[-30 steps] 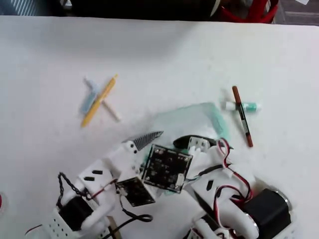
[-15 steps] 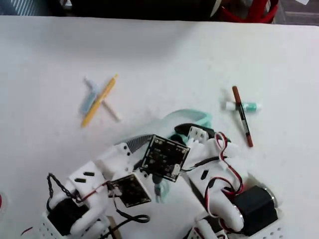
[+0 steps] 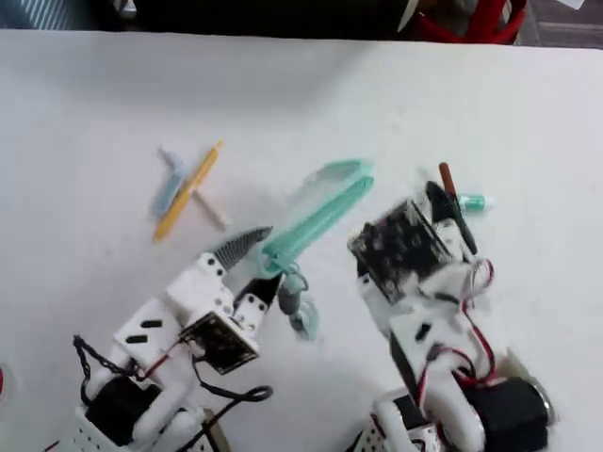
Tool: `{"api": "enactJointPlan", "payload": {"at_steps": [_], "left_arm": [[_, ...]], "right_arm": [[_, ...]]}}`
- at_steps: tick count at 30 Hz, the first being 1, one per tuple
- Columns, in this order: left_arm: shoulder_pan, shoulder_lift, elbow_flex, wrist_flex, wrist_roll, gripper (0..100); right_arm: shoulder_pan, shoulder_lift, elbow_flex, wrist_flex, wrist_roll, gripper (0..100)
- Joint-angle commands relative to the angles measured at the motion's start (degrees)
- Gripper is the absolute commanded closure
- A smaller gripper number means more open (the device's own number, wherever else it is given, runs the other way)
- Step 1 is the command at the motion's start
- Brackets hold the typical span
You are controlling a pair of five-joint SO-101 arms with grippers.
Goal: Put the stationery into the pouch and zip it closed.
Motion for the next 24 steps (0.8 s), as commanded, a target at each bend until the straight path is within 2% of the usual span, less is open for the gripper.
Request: {"api": "enactJointPlan", "payload": {"at_steps": [1, 3, 4, 9, 17, 24], "left_arm": [[-1.3, -0.1, 2.4, -5.8, 0.8, 96], [-1.3, -0.1, 3.7, -7.7, 0.8, 96], [-1.3, -0.1, 4.0, -8.2, 0.8, 96], [-1.3, -0.1, 4.0, -8.4, 0.8, 96], [-1.3, -0.1, 4.3, -8.4, 0.8, 96], [-1.3, -0.1, 4.3, -8.1, 0.5, 96]], "right_arm": [[-11.6, -1.8, -3.2, 7.3, -1.1, 74.8], [-20.6, -2.2, -4.0, 10.0, -1.0, 77.7], [-22.5, -2.1, -4.0, 10.4, -0.8, 78.6], [-21.5, -2.1, 1.4, 6.9, -1.1, 78.6], [-27.7, -1.4, 1.5, 0.7, -3.1, 78.6], [-26.9, 8.7, 1.2, -4.9, -3.1, 79.0]]}}
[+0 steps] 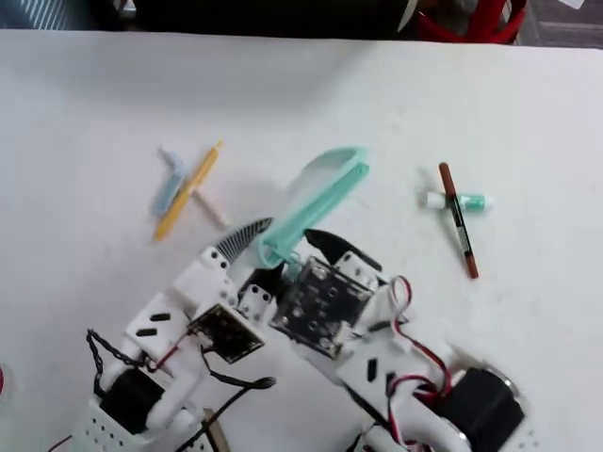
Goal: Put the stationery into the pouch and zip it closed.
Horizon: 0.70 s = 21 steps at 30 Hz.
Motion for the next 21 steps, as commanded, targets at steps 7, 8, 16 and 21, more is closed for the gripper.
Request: {"api": "enactJointPlan", "payload": {"at_steps": [7, 8, 16, 21], "left_arm": [[-0.2, -0.3, -0.4, -1.5, 0.4, 96], [-0.2, -0.3, -0.4, -1.5, 0.4, 96], [-0.2, -0.3, 1.2, -2.0, 0.4, 96], [0.0, -0.3, 1.1, -1.9, 0.6, 96]], "right_arm": [[0.0, 3.0, -1.0, -2.1, -0.4, 81.8], [0.0, 2.0, -1.0, -1.7, -0.4, 84.8], [0.0, -2.8, -0.3, 4.5, 8.6, 96.3], [0.4, -2.9, -0.5, 2.3, 9.2, 98.0]]}}
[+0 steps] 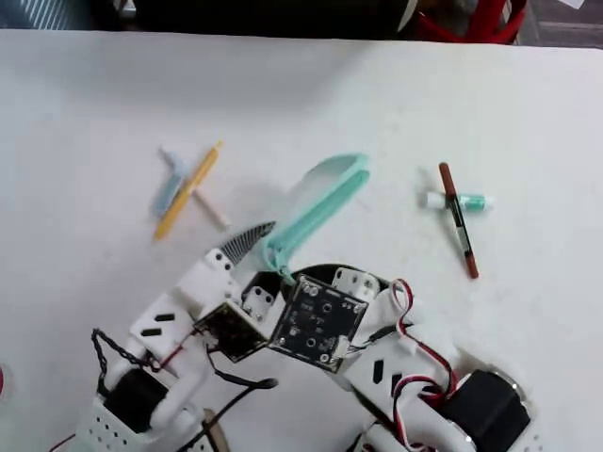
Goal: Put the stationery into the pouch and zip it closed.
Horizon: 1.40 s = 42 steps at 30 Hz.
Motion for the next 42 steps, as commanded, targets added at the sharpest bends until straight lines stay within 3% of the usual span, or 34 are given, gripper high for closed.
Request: {"api": "enactJointPlan", "payload": {"at_steps": [1, 8, 16, 24, 36, 42], "left_arm": [[0.1, -0.4, -1.0, -1.5, 0.7, 96], [0.4, -0.4, -1.1, -1.2, 0.8, 96], [4.6, -0.4, -1.1, 0.7, 0.8, 96], [4.3, -0.4, -1.1, 0.6, 0.8, 96], [4.3, -0.4, -1.1, 0.6, 0.8, 96], [4.5, -0.4, -1.1, 0.3, 0.8, 96]], "right_arm": [[1.5, -0.2, -0.4, -2.4, 0.9, 98.0], [18.3, 0.0, 1.9, -14.2, 0.7, 98.0], [25.8, 0.0, 8.3, -22.7, 0.9, 98.0], [34.9, 0.0, 9.2, -26.6, 1.0, 98.0], [44.1, 6.0, 9.2, -32.4, 3.3, 98.0], [42.5, 7.2, 8.8, -30.0, 3.6, 98.0]]}}
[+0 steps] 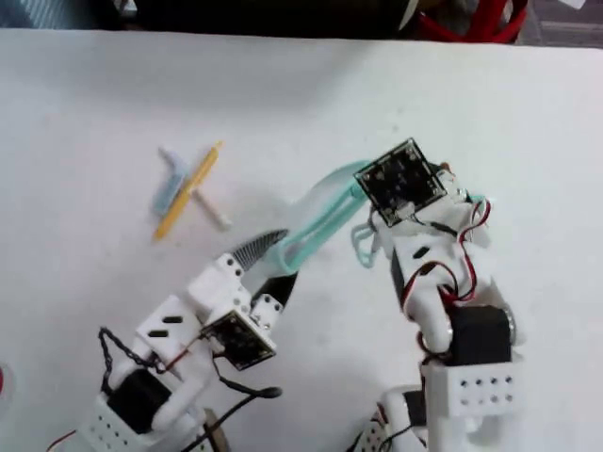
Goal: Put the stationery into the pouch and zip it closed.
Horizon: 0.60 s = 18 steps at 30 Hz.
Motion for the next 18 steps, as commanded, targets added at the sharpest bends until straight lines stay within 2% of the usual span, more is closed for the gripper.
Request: {"api": "enactJointPlan", "payload": {"at_steps": [1, 4, 7, 10, 12, 16, 18], "left_arm": [[1.4, -0.3, -1.0, -0.6, 0.7, 96], [2.3, -0.3, -0.6, -6.9, 0.7, 96], [4.6, -0.3, -0.5, -12.7, 0.7, 96], [7.0, -0.3, -0.5, -12.9, 0.7, 96], [7.6, -0.3, 0.2, -13.4, 0.9, 96], [7.2, -0.3, 0.3, -13.5, 8.6, 96], [7.2, -0.2, 0.3, -13.5, 9.4, 95]], "right_arm": [[0.1, -2.4, -1.1, 0.7, 0.6, 97.8], [-4.2, -8.7, -1.1, 4.7, 0.6, 95.7], [-6.1, -15.2, -1.1, 7.4, 0.6, 83.4], [-5.4, -19.7, -1.1, 8.9, 0.6, 71.7], [-2.8, -21.1, -1.1, 9.1, 0.4, 71.8], [6.7, -17.7, -4.7, 9.0, -7.2, 75.2], [11.9, -13.1, -8.1, 9.1, -10.2, 75.6]]}}
